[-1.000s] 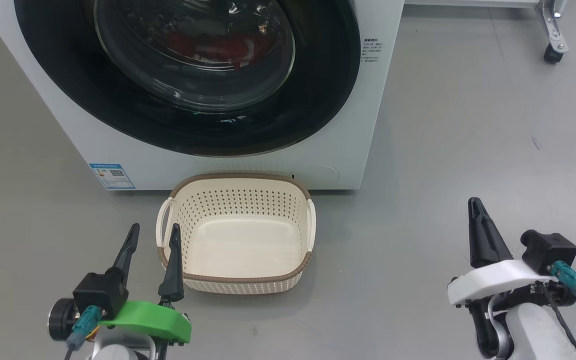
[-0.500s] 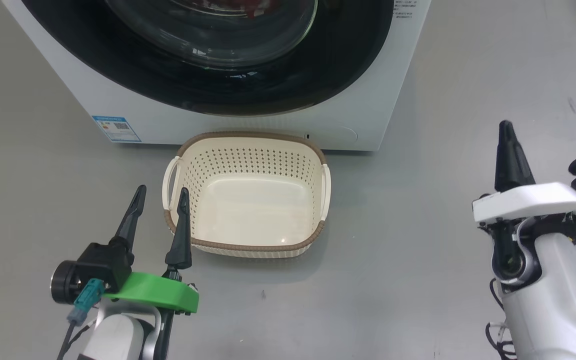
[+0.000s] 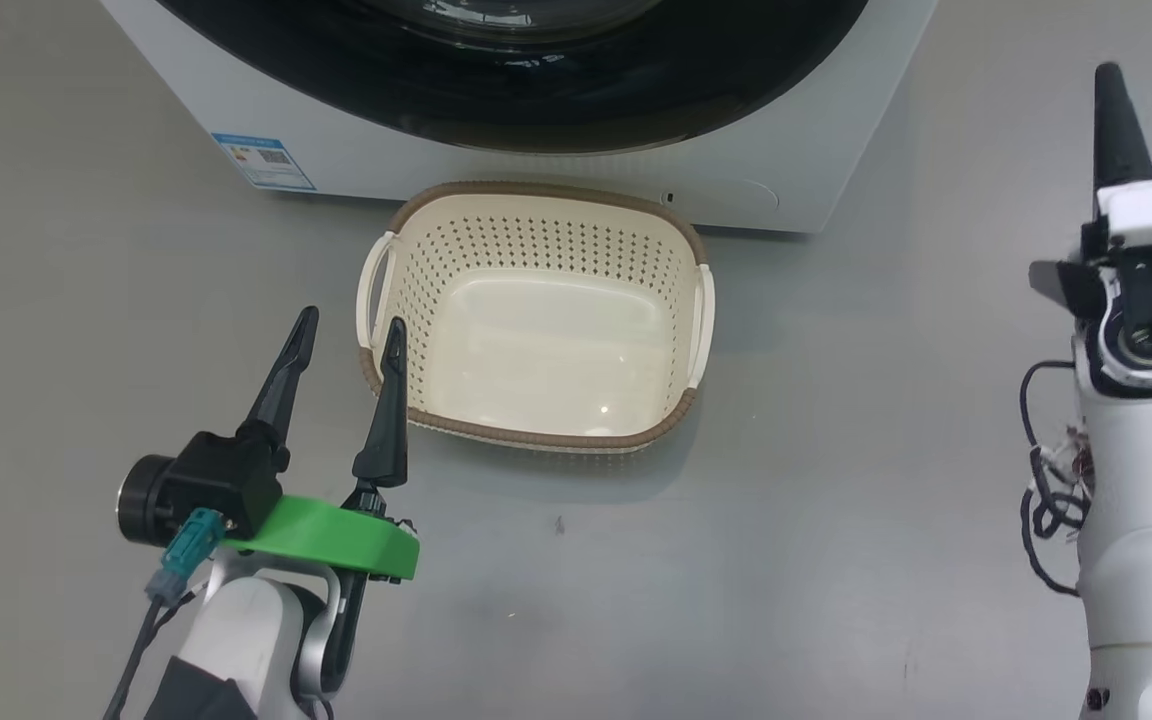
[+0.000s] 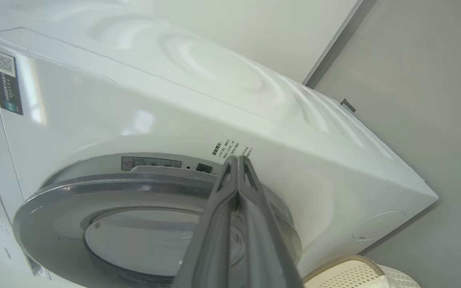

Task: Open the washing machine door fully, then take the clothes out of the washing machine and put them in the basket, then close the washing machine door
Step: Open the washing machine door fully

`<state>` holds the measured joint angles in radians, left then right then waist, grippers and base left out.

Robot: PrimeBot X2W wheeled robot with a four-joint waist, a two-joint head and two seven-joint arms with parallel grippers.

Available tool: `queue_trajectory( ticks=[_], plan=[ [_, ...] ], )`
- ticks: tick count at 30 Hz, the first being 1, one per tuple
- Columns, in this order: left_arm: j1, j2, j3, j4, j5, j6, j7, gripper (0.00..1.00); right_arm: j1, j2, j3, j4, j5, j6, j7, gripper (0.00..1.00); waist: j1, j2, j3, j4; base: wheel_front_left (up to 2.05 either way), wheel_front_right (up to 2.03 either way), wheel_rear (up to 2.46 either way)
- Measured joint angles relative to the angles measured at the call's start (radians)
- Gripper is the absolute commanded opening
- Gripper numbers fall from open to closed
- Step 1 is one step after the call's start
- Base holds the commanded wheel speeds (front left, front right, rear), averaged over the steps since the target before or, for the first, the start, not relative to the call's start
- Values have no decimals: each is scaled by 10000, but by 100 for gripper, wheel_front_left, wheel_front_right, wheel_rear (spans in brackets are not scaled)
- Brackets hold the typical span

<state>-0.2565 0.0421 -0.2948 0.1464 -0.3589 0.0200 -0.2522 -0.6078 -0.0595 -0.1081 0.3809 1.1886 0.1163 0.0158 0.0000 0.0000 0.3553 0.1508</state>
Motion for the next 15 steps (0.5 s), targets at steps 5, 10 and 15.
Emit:
queue_trajectory(
  ticks=[5, 10, 15],
  plan=[
    [-220, -8, -213, -90, -19, -4, 0, 100, -1048, -13, -418, 211, 1193, 0, 734, 0, 0, 0, 347, 258, 0, 0, 0],
    [-477, -23, -353, -240, -205, -2, 0, 100, -1969, -38, -564, 464, 1684, -42, 1365, 0, 0, 0, 681, 499, 0, 0, 0],
    [-669, -27, -508, -274, -209, 0, -2, 100, -2704, -309, -510, 761, 1841, -79, 1965, 0, 0, 0, 969, 725, 0, 0, 0]
  ],
)
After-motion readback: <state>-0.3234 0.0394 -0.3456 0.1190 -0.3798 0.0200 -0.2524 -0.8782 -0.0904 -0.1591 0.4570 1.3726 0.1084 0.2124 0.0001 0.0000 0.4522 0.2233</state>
